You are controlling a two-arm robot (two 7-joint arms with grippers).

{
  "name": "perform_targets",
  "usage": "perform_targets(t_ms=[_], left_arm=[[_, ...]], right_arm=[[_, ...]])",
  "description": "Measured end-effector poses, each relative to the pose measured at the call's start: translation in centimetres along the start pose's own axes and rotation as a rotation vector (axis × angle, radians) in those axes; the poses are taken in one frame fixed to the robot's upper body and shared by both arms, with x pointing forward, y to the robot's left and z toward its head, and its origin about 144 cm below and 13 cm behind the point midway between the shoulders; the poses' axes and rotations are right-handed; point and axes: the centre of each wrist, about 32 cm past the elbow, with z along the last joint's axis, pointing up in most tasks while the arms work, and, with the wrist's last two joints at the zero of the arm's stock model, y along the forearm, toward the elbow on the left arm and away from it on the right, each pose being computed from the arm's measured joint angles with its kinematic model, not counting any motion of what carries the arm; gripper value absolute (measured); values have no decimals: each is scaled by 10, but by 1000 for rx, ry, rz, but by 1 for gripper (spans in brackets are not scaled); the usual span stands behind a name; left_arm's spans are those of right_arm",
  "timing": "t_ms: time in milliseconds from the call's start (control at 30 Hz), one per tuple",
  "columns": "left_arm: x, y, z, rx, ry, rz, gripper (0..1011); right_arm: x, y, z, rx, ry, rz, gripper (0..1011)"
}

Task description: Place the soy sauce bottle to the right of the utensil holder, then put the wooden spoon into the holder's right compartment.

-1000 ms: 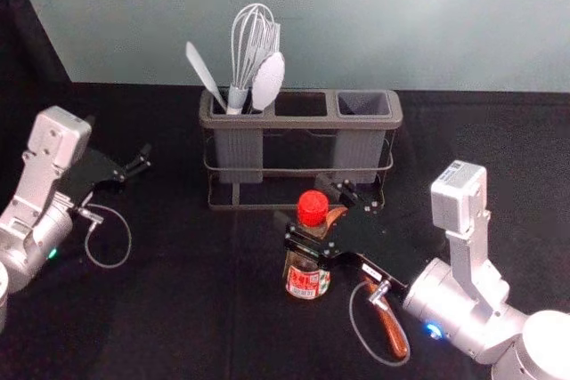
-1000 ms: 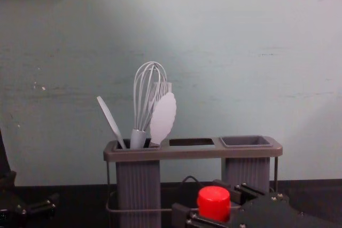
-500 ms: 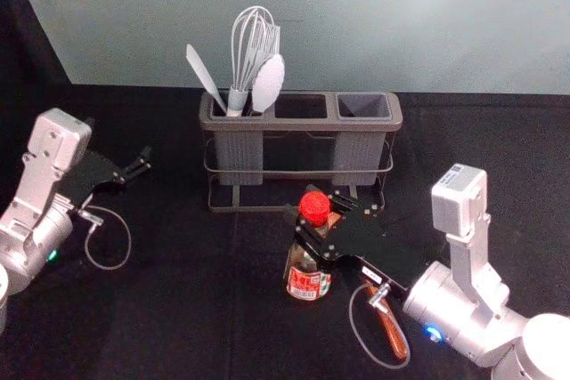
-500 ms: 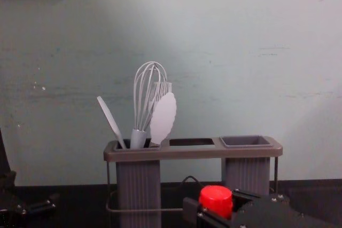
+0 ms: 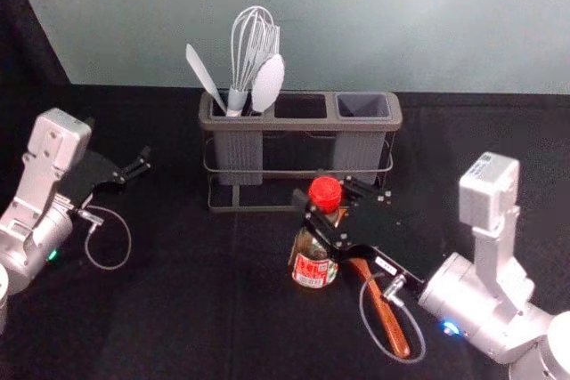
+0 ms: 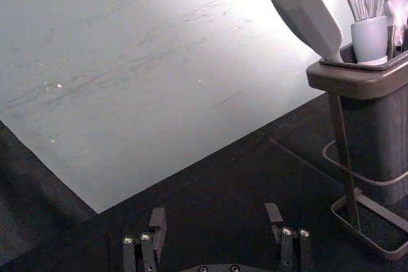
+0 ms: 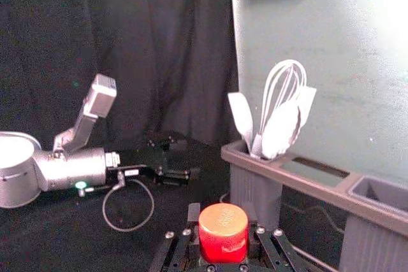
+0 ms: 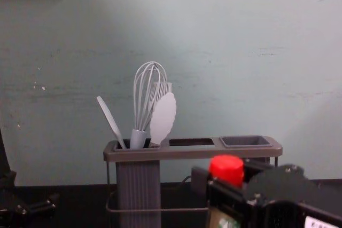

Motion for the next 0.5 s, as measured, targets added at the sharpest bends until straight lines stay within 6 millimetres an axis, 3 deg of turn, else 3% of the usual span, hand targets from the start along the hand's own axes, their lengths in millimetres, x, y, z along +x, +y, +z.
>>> perform_targets(t_ms=[500], left_arm=[[0,0,0,0,0,0,1011]], right_arm=[[15,-30,11,6,-26,-104,383]])
